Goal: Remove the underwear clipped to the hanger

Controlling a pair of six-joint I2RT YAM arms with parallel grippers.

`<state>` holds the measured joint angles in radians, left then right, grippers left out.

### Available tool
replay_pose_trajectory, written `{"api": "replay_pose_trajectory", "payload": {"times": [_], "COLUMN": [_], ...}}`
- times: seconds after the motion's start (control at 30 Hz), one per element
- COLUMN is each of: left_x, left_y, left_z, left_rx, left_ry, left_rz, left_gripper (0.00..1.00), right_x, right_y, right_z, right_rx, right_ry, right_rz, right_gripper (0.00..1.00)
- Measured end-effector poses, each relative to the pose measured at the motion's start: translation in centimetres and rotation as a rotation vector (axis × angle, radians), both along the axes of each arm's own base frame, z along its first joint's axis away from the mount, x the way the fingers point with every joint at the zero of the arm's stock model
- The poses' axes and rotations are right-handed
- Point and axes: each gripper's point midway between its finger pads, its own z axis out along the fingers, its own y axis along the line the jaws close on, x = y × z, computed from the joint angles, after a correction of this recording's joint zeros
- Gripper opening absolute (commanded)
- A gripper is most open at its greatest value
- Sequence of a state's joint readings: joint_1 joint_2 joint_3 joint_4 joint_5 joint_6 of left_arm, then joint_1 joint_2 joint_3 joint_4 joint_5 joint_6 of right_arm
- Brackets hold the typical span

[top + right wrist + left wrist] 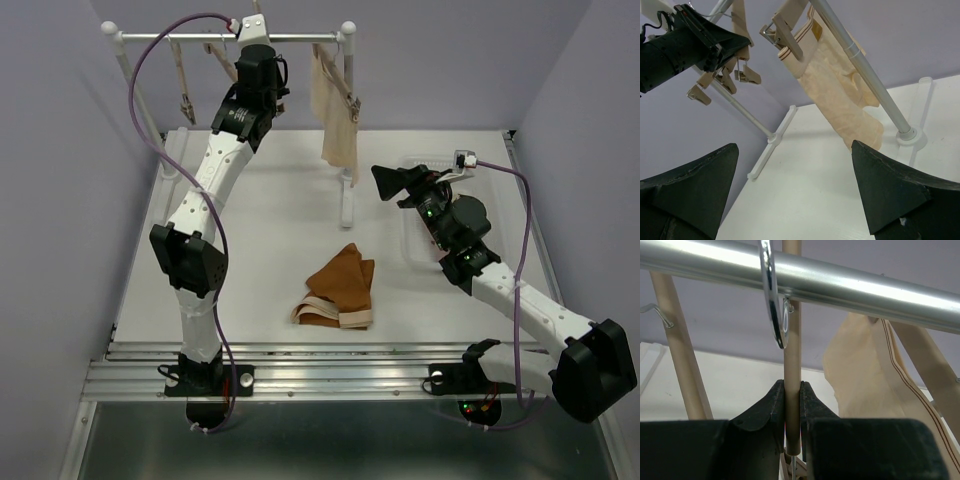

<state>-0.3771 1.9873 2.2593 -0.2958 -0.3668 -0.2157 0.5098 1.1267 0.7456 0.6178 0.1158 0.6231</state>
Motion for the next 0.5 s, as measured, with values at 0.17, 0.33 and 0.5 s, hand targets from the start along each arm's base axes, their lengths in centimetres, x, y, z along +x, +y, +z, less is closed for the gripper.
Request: {"api": "replay_pose_trajectory", "payload": {"times": [0.17, 0.33, 0.5], "left_x": [0.0, 0.1, 0.3], "left_y": [0.0, 0.2, 0.3], "left_z": [-0.6, -2.3, -3.3], "left_rx": [0.006, 0.019, 0.024], "left_ry": [0.015, 0.055, 0.067], "left_rz": [0.000, 0.004, 0.007], "left_gripper": [0.00, 0.00, 0.04], "right_x": [0.0, 0.0, 0.0], "right_y": [0.0, 0.0, 0.0], "right_z": [0.0, 0.0, 0.0], "right_rx": [0.000, 0.000, 0.000], "right_ry": [0.000, 0.000, 0.000], "right_rz": [0.000, 0.000, 0.000], "right_gripper": [1.00, 1.00, 1.00]}}
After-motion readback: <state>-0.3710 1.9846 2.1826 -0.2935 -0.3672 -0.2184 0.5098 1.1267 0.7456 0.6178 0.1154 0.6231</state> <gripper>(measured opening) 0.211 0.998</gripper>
